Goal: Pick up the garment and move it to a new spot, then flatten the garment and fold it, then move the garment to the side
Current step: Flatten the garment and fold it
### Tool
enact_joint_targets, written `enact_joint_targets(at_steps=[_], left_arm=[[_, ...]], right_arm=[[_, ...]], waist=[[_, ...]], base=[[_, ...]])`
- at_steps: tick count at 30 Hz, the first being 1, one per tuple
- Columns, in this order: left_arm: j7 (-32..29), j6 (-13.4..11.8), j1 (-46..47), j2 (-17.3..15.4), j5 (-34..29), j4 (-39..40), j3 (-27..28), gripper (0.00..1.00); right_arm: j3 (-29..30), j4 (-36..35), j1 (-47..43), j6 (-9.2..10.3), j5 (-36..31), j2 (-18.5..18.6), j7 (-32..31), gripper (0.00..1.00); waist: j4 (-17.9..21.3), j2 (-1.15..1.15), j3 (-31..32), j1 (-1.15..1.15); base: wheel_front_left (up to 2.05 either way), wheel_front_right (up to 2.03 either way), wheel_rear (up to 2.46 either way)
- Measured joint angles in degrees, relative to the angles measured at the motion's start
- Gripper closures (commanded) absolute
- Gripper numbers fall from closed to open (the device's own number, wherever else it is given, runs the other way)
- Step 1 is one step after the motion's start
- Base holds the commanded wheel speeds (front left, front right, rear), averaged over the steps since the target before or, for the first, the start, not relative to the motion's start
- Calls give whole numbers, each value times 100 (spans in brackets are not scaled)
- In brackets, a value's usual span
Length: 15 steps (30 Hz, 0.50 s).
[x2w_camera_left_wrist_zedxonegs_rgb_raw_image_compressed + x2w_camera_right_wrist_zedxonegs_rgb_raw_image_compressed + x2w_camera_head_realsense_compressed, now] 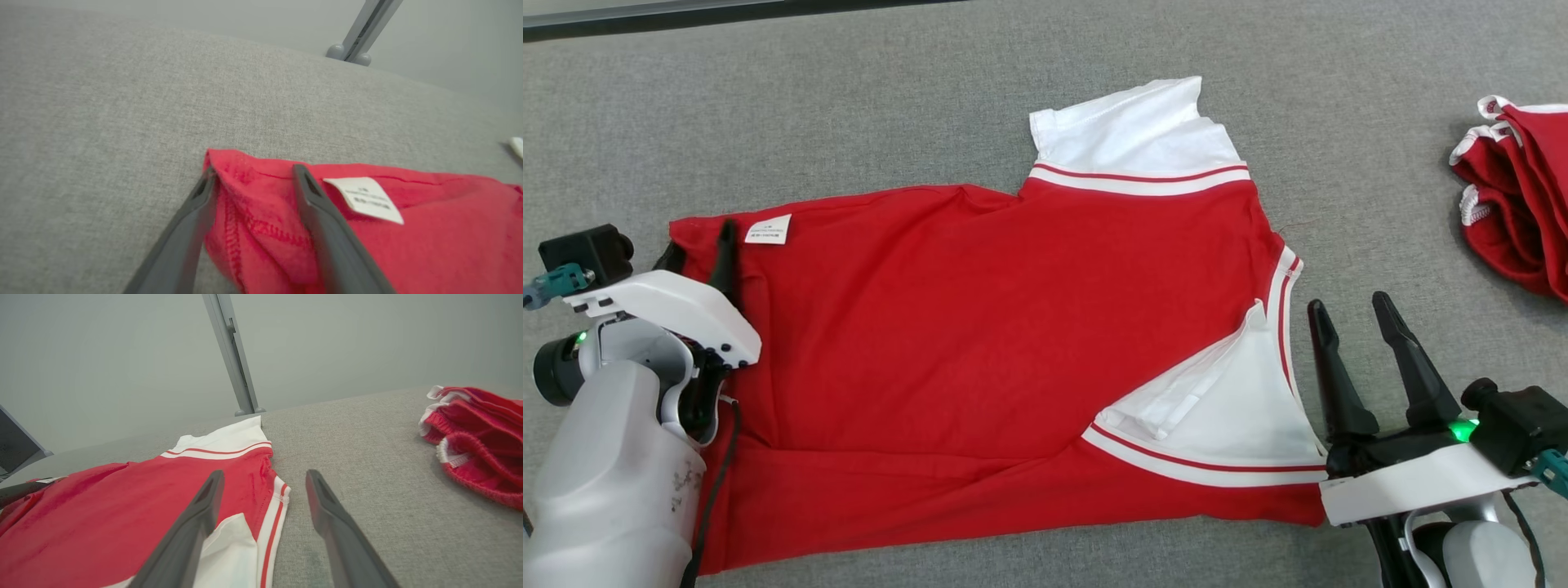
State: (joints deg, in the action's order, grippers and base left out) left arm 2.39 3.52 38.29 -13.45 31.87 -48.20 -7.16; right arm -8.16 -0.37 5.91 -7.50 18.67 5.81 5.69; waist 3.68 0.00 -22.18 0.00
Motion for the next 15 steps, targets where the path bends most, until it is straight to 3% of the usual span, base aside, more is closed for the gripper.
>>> enact_joint_targets(at_steps=[7, 15], left_arm=[[102, 174, 271, 14, 44, -385, -107, 100], [252, 266, 675, 182, 14, -304, -320, 100]], right_arm=[[275, 344, 282, 0, 113, 293, 21, 0], [420, 977, 1467, 0, 315, 924, -145, 0]], waist=[[-92, 0, -15, 0], [-417, 0, -183, 0]], base=[[0, 0, 0], [0, 0, 0]])
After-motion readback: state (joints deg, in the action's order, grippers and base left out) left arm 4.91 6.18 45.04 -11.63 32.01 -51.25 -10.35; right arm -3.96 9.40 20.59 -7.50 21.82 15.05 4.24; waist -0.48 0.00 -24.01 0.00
